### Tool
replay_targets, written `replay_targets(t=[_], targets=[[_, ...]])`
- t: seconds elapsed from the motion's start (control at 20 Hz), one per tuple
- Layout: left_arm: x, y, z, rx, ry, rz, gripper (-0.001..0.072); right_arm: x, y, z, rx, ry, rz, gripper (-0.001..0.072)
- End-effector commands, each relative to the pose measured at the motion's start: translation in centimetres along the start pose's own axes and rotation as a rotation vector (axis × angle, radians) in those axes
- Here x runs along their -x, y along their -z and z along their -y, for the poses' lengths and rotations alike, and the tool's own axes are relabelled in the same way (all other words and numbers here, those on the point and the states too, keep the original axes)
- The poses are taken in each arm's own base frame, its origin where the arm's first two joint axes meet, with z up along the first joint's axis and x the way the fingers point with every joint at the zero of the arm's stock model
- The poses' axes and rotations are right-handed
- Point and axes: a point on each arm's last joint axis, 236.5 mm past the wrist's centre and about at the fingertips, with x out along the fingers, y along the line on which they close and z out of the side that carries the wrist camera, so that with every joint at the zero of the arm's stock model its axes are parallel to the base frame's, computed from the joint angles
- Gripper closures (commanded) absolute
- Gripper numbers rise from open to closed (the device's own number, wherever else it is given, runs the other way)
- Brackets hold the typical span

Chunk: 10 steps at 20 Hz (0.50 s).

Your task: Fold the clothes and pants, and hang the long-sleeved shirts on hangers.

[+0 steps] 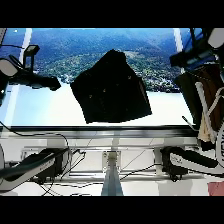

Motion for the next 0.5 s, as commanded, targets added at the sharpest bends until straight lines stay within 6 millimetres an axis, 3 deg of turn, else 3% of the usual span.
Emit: replay_targets(t=[0.0, 0.1, 0.2, 0.35, 0.45], targets=[[3.0, -0.5, 0.7, -0.018, -0.012, 0.072, 0.0018, -3.7, 4.9, -2.6, -0.152, -0.334, -0.115, 0.0696], [4.8, -0.3, 0.9, -0.030, -0.032, 0.115, 0.0018, -6.3, 7.8, -3.2, -0.098, -0.362, -0.182, 0.0697], [5.8, 1.4, 0.7, -0.010, -0.047, 0.138, 0.0018, -8.2, 9.8, -3.7, -0.093, -0.376, -0.221, 0.0697], [4.9, 6.3, 1.6, 0.103, -0.015, 0.131, 0.0018, -9.6, 12.3, -4.5, -0.036, -0.408, -0.273, 0.0697], [3.2, 9.3, 2.7, 0.150, 0.021, 0.127, 0.0018, -9.8, 12.5, -4.6, -0.009, -0.413, -0.270, 0.0697]])
